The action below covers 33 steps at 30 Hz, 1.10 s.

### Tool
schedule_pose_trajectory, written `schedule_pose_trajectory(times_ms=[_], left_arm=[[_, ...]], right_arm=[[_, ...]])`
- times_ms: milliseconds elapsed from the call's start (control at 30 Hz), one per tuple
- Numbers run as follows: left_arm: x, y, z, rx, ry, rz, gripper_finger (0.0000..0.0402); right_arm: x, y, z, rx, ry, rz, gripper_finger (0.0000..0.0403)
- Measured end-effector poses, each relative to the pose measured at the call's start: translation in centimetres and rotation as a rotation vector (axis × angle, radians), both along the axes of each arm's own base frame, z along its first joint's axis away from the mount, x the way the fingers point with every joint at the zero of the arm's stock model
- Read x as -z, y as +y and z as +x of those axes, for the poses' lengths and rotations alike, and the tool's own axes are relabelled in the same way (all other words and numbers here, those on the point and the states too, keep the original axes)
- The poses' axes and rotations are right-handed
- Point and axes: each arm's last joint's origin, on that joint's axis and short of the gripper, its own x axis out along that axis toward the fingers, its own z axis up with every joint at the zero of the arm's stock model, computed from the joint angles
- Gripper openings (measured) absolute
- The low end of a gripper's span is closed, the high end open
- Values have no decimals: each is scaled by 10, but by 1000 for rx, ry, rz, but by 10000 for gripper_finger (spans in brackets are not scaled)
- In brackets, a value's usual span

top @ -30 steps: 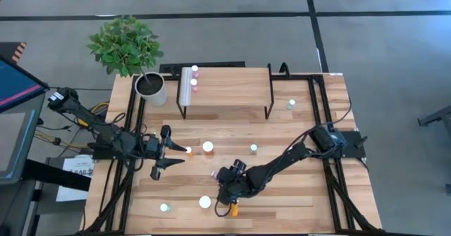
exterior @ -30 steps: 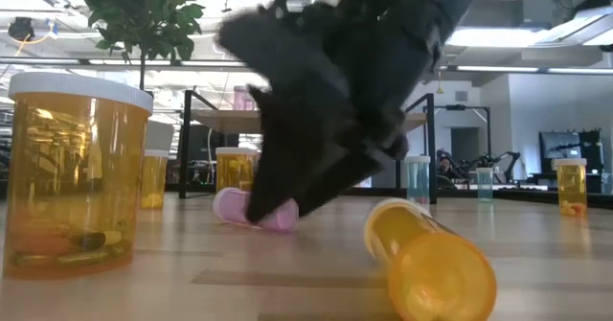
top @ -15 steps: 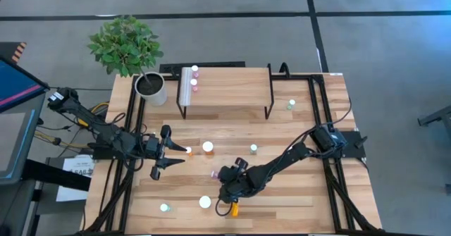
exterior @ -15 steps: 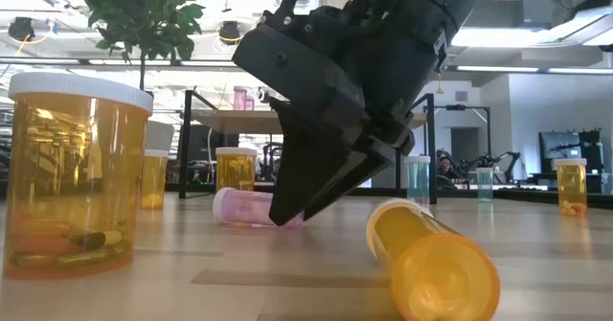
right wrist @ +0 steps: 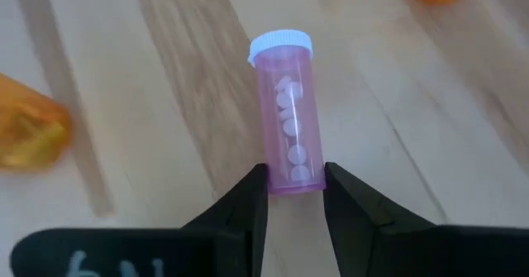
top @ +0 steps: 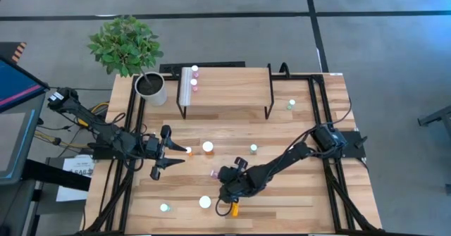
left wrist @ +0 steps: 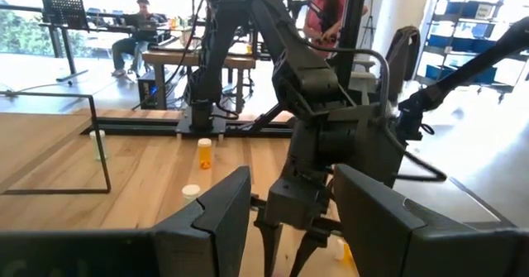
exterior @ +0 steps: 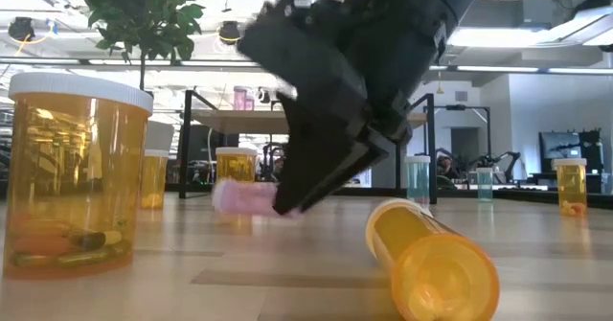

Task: Pick and place medicine bottles onto shelf by color
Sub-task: Put the pink pill bottle on the shelf aligned with the other pink pill bottles

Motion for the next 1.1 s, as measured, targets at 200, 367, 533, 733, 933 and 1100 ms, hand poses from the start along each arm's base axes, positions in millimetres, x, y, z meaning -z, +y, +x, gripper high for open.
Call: schedule_pose_trajectory(times_ms=[200, 367, 533, 733, 933, 1100], left_arm=[[1, 0, 0, 5, 10, 0, 162], [5, -1, 2, 14, 42, -14, 163], [14, -8, 11, 22, 93, 1, 192], [18, -15, 29, 31, 122, 29, 253], [20, -22, 48, 15, 161, 60, 281], [28, -23, 60, 34, 178, 60, 283]], right_arm=[[-26, 11, -11, 17, -79, -80, 119], [-54, 19, -26, 32, -152, -143, 119], [-84, 19, -39, 48, -233, -196, 119], [-104, 15, -36, 23, -310, -214, 119], [-108, 15, -31, -5, -344, -219, 119], [-108, 15, -31, -11, -347, -207, 119]])
